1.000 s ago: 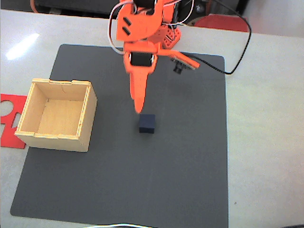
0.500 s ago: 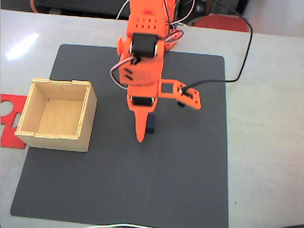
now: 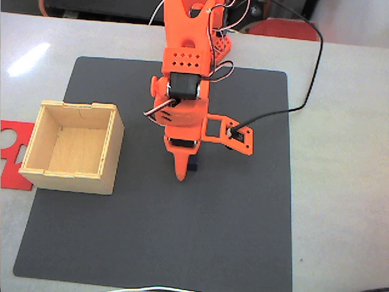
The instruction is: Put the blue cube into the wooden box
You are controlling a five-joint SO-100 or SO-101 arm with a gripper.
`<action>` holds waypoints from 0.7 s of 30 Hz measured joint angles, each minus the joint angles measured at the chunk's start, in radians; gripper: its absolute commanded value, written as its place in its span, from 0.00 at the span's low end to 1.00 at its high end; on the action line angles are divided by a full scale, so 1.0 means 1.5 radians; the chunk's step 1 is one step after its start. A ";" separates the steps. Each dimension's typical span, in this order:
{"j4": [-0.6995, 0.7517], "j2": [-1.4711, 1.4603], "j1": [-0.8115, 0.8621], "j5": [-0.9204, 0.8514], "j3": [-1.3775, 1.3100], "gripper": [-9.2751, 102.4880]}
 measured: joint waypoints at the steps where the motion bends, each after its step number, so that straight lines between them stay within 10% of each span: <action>1: -0.004 -0.003 -0.003 0.000 0.000 0.27; 12: 0.005 -0.026 -0.013 0.010 -0.047 0.09; 21: 0.276 -0.058 0.131 -0.019 -0.441 0.08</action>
